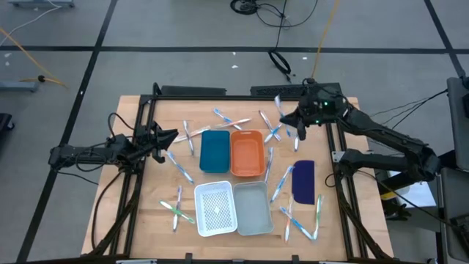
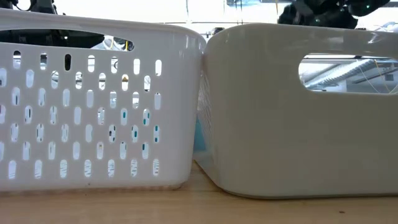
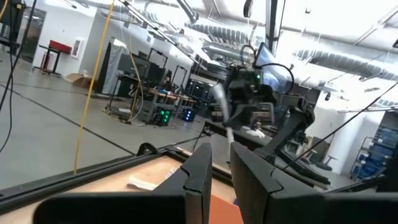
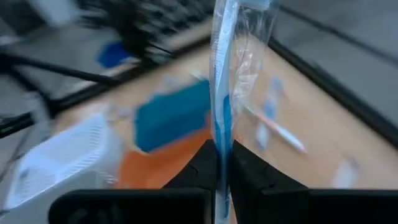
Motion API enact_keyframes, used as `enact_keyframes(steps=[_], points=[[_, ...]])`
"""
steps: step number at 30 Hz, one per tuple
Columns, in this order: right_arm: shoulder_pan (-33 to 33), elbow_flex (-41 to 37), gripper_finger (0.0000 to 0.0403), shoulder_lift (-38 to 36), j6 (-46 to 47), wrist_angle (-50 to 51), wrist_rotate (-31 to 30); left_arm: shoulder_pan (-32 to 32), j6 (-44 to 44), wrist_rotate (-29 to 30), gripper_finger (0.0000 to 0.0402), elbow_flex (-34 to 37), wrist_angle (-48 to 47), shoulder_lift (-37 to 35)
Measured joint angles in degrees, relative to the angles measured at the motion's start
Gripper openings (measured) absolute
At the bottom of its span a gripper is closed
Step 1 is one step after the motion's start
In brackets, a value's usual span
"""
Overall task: Pick & Place Toothbrushes
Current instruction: Put the blue toothbrush into the blue bin
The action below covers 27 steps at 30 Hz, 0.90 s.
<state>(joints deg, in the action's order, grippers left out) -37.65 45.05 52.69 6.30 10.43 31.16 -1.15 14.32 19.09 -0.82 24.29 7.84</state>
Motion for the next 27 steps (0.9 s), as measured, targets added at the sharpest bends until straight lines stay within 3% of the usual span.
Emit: enact_keyframes(steps=[6,11,15,20,27], points=[[0.00,-5.57,0.0012,-0.03,-3.44,-17.50,8.05,0.01,-0.04,0.19,0.0056,0.00,-0.02,0.01],[0.49,-11.04,0.0012,-0.05,-0.13,-37.31,12.44,0.02,1.79,0.50,0.0056,0.02,-0.04,0.00],[1.33,-16.20,0.0013,-0.10,2.35,-52.01,12.60,0.02,4.41,0.50,0.0056,0.02,-0.04,0.02],[1.40,-19.53,0.0014,-0.05,4.66,-56.87,12.33,0.00,9.30,0.46,0.0056,0.02,-0.04,0.02],[4.69,-17.45,0.0013,2.95,12.88,-56.92,10.67,0.02,14.41,0.06,0.0072,0.04,0.14,0.48]])
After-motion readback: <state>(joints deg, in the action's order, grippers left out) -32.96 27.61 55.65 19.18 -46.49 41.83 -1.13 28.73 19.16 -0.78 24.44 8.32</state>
